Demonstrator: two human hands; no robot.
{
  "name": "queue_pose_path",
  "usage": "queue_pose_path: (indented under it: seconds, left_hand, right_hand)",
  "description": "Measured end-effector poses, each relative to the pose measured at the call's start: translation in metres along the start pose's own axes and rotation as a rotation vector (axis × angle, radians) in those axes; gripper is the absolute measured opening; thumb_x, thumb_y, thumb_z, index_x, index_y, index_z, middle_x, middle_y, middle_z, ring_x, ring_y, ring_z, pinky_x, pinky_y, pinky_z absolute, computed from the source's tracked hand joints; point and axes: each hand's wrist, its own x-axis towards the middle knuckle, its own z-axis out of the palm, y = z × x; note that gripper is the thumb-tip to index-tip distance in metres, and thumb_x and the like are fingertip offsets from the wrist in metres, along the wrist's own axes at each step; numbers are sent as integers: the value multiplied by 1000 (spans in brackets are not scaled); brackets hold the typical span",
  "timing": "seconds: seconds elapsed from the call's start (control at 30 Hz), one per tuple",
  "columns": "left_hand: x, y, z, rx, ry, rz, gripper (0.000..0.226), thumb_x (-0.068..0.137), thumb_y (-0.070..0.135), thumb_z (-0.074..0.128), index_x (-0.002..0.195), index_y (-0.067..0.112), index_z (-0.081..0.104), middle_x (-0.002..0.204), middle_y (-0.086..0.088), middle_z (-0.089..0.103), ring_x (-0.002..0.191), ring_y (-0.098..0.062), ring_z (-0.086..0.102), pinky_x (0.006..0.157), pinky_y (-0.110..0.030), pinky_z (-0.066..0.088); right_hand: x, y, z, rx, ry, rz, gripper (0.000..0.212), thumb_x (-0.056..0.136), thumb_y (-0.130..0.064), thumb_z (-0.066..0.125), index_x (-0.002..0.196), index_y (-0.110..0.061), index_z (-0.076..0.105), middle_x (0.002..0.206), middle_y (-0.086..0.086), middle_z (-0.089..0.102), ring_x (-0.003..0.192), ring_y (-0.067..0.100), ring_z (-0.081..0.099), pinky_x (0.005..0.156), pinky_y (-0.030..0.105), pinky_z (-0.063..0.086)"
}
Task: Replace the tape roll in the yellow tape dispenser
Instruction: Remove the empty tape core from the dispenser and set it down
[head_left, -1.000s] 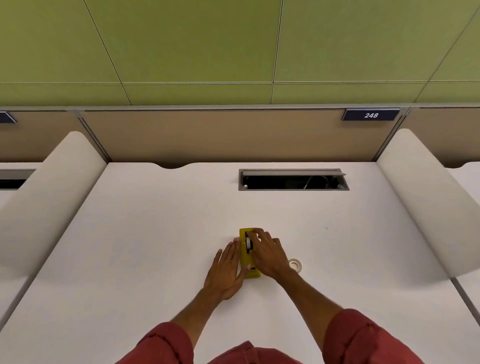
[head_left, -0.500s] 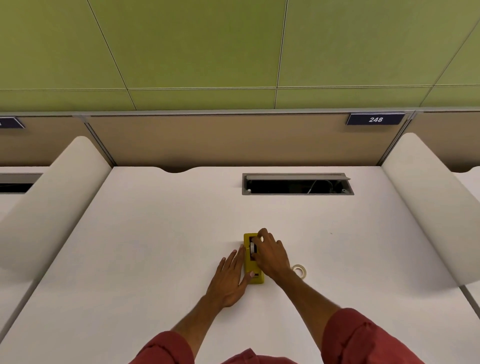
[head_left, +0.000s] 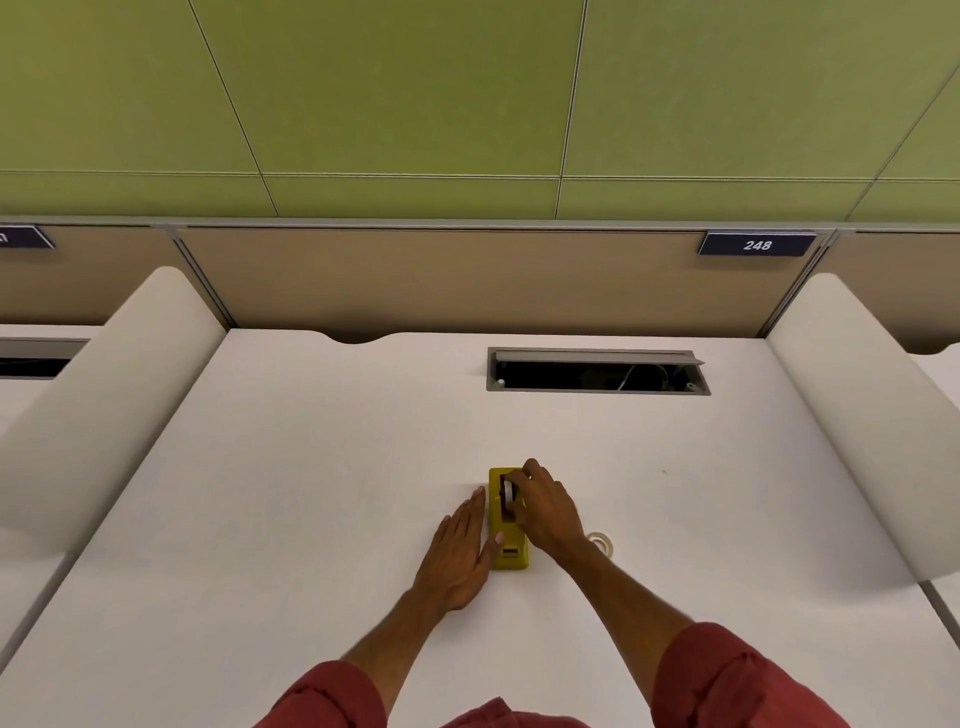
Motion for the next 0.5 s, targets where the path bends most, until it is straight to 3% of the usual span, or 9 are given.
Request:
queue_pose_path:
  seconds: [0.3,0.5]
  left_hand:
    - [3,5,0,46,122,111,62,116,33,36,171,16,12,178,2,23,165,-14,26,137,-30,23]
    - [6,15,0,-35,261,105,57,114,24,44,168,15,26,170,1,39,157,-14,40,127,-14,24]
  right_hand:
    - [-3,-1,-5,71,33,-16,32,106,-18,58,137,-13,62,134,5,58,118,26,63,98,42,54]
    - [-15,6,0,448,153,0,30,99,-17,72,130,-14,69,122,1,63,109,20,68,93,40,60]
